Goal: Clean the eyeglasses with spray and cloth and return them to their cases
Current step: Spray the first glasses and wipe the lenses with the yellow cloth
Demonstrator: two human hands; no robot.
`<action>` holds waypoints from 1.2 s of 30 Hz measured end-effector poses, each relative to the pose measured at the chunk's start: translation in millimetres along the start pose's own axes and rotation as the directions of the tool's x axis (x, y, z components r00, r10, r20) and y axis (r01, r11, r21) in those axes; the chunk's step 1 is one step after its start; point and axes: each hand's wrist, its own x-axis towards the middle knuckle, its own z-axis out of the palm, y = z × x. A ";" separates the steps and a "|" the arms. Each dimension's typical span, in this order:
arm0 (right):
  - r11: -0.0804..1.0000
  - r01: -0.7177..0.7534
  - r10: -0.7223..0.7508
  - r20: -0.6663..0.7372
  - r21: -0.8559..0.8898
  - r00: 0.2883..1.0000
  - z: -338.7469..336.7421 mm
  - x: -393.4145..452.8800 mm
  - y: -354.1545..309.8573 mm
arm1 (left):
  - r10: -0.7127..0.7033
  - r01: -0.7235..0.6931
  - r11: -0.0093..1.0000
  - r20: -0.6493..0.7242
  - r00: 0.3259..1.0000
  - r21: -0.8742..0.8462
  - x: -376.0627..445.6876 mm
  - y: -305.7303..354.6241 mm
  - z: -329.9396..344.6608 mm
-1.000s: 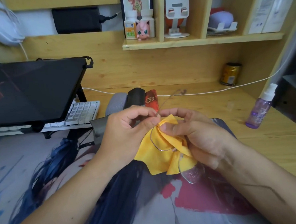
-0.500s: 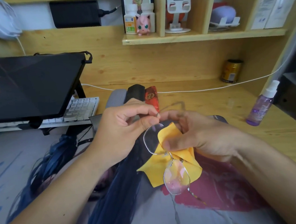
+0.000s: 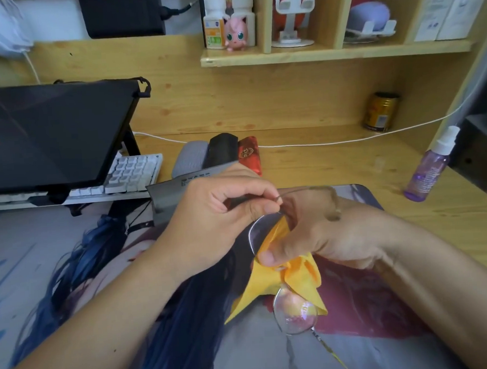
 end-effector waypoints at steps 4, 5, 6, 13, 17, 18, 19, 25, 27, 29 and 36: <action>0.997 0.077 -0.077 -0.077 -0.008 0.994 4.1 4.0 2.5 | -0.035 0.033 0.998 -0.056 0.998 -0.048 0.6 0.1 -3.3; 0.995 0.101 -0.101 -0.074 0.002 0.992 4.4 4.2 3.3 | -0.045 0.041 0.997 -0.063 0.997 -0.060 0.8 0.3 -4.5; 0.993 0.106 -0.104 -0.050 0.042 0.993 3.4 3.6 4.2 | -0.054 0.050 0.996 -0.058 0.997 -0.068 1.2 0.8 -5.6; 0.923 -0.079 -0.048 0.315 0.377 0.948 -9.7 1.0 9.4 | -0.049 0.049 0.996 -0.001 0.999 -0.080 2.0 3.6 -5.5; 0.932 -0.100 0.010 0.252 0.349 0.968 -7.3 2.0 9.4 | -0.059 0.059 0.994 0.006 0.998 -0.089 0.7 3.0 -2.1; 0.933 -0.113 0.026 0.249 0.342 0.968 -7.3 2.7 9.3 | -0.060 0.061 0.995 0.015 0.998 -0.083 0.3 2.9 -1.2; 0.936 -0.122 0.041 0.240 0.332 0.970 -7.0 3.2 9.6 | -0.057 0.058 0.996 0.025 0.998 -0.071 0.1 2.5 -0.5; 0.940 -0.055 0.066 -0.021 0.337 0.998 2.8 5.3 7.0 | -0.057 0.054 0.998 -0.067 0.996 -0.043 0.0 0.2 2.3; 0.930 0.008 0.039 -0.119 0.369 0.992 1.7 8.0 7.8 | -0.040 0.041 0.999 -0.086 0.996 0.019 -0.3 0.1 6.8; 0.914 0.043 0.038 -0.191 0.404 0.981 0.5 9.6 7.3 | -0.031 0.037 0.997 -0.093 0.995 0.063 -0.4 0.2 11.6; 0.893 0.148 0.025 -0.374 0.425 0.927 -0.6 10.0 3.4 | -0.194 0.167 0.976 -0.208 0.959 -0.140 3.7 -3.8 8.2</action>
